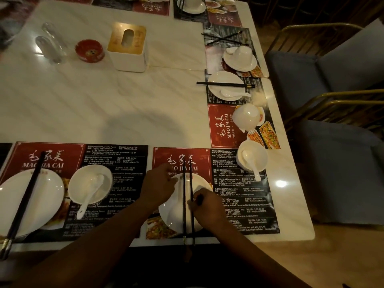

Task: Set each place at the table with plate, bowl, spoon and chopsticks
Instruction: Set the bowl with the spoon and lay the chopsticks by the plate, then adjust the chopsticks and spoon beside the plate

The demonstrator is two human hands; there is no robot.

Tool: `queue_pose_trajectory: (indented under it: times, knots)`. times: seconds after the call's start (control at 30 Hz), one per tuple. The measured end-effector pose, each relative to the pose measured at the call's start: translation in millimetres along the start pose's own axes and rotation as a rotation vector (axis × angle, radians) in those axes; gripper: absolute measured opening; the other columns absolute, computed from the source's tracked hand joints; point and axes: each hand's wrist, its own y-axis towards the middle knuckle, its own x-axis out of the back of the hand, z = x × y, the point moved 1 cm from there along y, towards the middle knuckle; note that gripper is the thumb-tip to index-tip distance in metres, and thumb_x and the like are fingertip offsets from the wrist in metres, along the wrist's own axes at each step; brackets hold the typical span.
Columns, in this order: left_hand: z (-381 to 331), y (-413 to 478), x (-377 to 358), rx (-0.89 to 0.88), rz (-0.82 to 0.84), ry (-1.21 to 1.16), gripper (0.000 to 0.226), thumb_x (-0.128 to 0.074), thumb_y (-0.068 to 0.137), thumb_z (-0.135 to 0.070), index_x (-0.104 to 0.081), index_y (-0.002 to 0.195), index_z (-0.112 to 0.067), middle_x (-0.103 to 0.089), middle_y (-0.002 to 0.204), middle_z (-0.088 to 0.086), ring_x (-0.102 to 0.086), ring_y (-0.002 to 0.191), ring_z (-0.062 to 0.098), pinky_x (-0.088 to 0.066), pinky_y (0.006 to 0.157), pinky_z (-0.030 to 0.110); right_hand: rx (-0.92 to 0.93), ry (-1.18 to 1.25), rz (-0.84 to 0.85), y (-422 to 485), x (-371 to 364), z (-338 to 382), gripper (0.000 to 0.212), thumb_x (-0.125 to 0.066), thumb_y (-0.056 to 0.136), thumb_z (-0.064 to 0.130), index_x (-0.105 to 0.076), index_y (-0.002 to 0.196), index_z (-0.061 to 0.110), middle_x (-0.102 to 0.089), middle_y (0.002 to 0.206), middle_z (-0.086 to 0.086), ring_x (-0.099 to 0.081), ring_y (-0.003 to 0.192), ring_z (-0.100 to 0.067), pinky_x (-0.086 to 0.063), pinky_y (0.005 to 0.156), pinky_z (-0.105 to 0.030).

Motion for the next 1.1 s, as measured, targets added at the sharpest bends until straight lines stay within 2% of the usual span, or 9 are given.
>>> queue_pose_trajectory:
  times: [0.1,0.2,0.27,0.37,0.43,0.77,0.93,1.1]
  knots:
    - [4,-1,5,-0.019,-0.03,0.041,0.03,-0.08,0.081,-0.022,-0.067,0.107,-0.017,-0.066,0.089,-0.005,-0.064,0.082,0.013,-0.054,0.078,0.03,-0.014,0.014,-0.025,-3,-1,9,0.019,-0.074,0.084,0.037,-0.057,0.084,0.028,-0.064,0.072,0.011,-0.057,0.065,-0.002,-0.035,0.056,-0.005]
    - [8,-1,5,-0.001,0.012,0.084,0.025,-0.08,0.081,-0.025,-0.069,0.101,-0.018,-0.067,0.09,-0.004,-0.064,0.082,0.011,-0.057,0.079,0.033,-0.029,0.031,-0.013,-3,-4,12,0.033,-0.08,0.077,0.044,-0.053,0.088,0.031,-0.067,0.07,0.009,-0.059,0.065,0.0,-0.035,0.053,-0.006]
    - [9,-2,4,-0.01,0.032,0.085,0.023,-0.08,0.081,-0.025,-0.07,0.1,-0.019,-0.067,0.089,-0.006,-0.064,0.081,0.009,-0.058,0.079,0.033,-0.028,-0.005,0.002,-1,-7,12,0.036,-0.08,0.075,0.043,-0.053,0.094,0.03,-0.07,0.078,0.009,-0.063,0.074,-0.003,-0.038,0.059,-0.008]
    - [11,-2,4,-0.03,0.038,0.109,0.023,-0.079,0.081,-0.024,-0.07,0.101,-0.019,-0.068,0.092,-0.004,-0.064,0.083,0.011,-0.058,0.08,0.034,-0.039,-0.052,0.018,2,-9,13,0.036,-0.078,0.075,0.038,-0.057,0.102,0.028,-0.072,0.09,0.007,-0.067,0.089,-0.012,-0.053,0.077,-0.027]
    - [11,-2,4,-0.03,0.035,0.121,0.024,-0.079,0.081,-0.024,-0.07,0.102,-0.02,-0.068,0.094,-0.003,-0.064,0.084,0.012,-0.058,0.08,0.035,-0.047,-0.045,0.026,1,-9,14,0.032,-0.078,0.076,0.035,-0.058,0.1,0.027,-0.072,0.091,0.006,-0.067,0.091,-0.013,-0.055,0.08,-0.032]
    - [11,-2,3,-0.013,0.038,0.129,0.024,-0.078,0.081,-0.023,-0.07,0.103,-0.021,-0.068,0.094,-0.005,-0.063,0.084,0.01,-0.057,0.079,0.03,-0.028,-0.027,0.028,4,-9,12,0.028,-0.076,0.08,0.033,-0.06,0.101,0.024,-0.071,0.091,0.004,-0.067,0.088,-0.014,-0.057,0.079,-0.035]
    - [10,-2,4,-0.006,0.037,0.143,0.024,-0.077,0.082,-0.022,-0.07,0.105,-0.021,-0.068,0.097,-0.004,-0.064,0.088,0.012,-0.057,0.081,0.034,-0.02,-0.021,0.028,4,-9,12,0.027,-0.076,0.081,0.032,-0.06,0.101,0.024,-0.07,0.091,0.005,-0.067,0.087,-0.013,-0.058,0.078,-0.034]
    - [9,-3,4,-0.014,0.026,0.137,0.024,-0.075,0.083,-0.015,-0.07,0.106,-0.017,-0.069,0.099,-0.001,-0.065,0.089,0.014,-0.057,0.08,0.032,-0.015,-0.023,0.026,4,-8,11,0.028,-0.076,0.08,0.031,-0.06,0.102,0.024,-0.07,0.094,0.005,-0.066,0.089,-0.013,-0.056,0.077,-0.029]
